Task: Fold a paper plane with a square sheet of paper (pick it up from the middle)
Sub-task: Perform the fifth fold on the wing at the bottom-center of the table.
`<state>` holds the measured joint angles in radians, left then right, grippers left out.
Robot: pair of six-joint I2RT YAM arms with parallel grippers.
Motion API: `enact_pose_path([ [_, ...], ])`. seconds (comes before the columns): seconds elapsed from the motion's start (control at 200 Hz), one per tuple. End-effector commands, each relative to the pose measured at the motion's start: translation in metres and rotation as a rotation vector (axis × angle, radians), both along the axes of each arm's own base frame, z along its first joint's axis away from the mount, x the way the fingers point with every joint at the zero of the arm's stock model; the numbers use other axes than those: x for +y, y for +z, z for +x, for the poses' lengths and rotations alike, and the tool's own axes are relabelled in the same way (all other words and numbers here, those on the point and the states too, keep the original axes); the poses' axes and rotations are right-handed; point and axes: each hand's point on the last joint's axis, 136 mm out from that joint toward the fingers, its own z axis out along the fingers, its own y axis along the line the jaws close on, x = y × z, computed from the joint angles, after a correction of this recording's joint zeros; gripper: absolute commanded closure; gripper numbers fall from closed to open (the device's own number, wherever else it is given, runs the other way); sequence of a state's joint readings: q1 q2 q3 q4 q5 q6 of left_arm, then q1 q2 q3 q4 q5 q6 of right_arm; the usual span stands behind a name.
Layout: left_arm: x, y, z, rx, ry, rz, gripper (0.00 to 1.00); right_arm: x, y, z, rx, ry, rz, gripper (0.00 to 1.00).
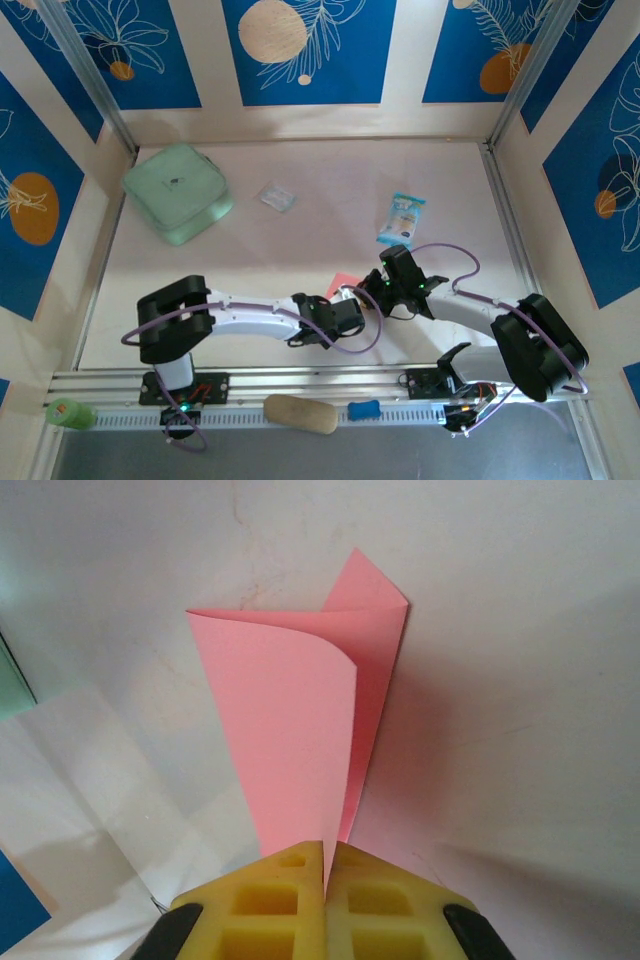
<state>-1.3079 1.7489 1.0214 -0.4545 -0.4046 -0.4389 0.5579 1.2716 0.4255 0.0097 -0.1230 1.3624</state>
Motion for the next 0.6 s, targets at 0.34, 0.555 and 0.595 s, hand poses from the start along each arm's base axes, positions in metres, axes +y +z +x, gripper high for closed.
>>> enact_pose_path([
  [0.34, 0.002, 0.001, -0.004, 0.003, 0.013, -0.011, 0.89, 0.000, 0.016, 0.000, -0.047, 0.021, 0.017, 0.93],
  [0.555, -0.001, 0.000, -0.005, 0.024, 0.026, -0.040, 0.98, -0.015, 0.025, -0.003, -0.085, 0.015, -0.020, 0.80],
  [0.595, -0.002, 0.000, -0.006, 0.040, 0.027, -0.055, 0.99, -0.019, 0.027, -0.005, -0.092, 0.010, -0.030, 0.76],
])
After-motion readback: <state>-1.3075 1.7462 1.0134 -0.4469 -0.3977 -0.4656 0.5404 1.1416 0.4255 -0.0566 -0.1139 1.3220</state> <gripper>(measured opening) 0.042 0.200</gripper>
